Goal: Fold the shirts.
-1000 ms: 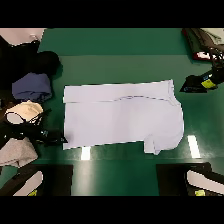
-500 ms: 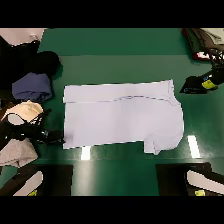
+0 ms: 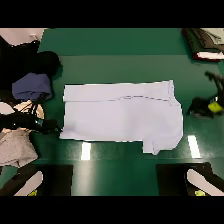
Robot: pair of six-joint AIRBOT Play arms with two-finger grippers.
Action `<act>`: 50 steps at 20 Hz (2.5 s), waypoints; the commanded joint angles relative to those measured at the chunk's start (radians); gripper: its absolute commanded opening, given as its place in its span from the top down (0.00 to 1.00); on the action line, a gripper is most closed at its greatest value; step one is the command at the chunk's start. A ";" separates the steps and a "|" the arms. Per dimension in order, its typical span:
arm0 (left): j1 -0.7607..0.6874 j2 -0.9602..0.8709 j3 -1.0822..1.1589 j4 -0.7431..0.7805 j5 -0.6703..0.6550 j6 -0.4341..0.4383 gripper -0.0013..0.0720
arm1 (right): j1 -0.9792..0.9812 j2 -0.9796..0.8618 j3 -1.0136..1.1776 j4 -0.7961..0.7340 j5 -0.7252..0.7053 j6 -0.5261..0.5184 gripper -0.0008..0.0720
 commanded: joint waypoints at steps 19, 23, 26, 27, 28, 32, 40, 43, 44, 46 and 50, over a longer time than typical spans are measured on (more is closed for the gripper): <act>0.000 0.002 0.069 -0.053 -0.012 0.010 0.95 | -0.018 0.206 -0.559 0.134 -0.238 0.039 0.96; 0.000 0.002 0.243 -0.079 -0.007 0.008 0.95 | -0.018 0.351 -0.406 0.134 -0.183 0.074 0.97; 0.000 0.002 0.351 -0.076 0.075 0.008 0.95 | -0.018 0.369 -0.266 0.136 -0.214 0.097 0.97; 0.000 0.002 0.361 -0.078 0.111 0.008 0.95 | -0.018 0.352 -0.225 0.142 -0.224 0.097 0.97; 0.000 0.000 0.360 -0.077 0.140 0.008 0.95 | -0.018 0.324 -0.182 0.147 -0.233 0.096 0.97; 0.000 -0.054 0.360 -0.092 0.254 0.009 0.95 | -0.017 0.158 -0.030 0.167 -0.312 0.084 0.97; 0.000 -0.270 0.362 -0.298 0.507 0.113 0.95 | 0.144 -0.222 0.190 0.158 -0.535 0.063 0.97; 0.000 -0.356 0.367 -0.316 0.571 0.114 0.95 | 0.179 -0.362 0.296 0.159 -0.561 0.063 0.97; 0.000 -0.383 0.375 -0.315 0.575 0.114 0.95 | 0.190 -0.409 0.334 0.159 -0.558 0.063 0.97; 0.000 -0.433 0.399 -0.315 0.572 0.113 0.95 | 0.208 -0.491 0.401 0.160 -0.555 0.063 0.96; 0.000 -0.463 0.459 -0.315 0.560 0.038 0.28 | 0.217 -0.616 0.535 0.169 -0.493 0.063 0.42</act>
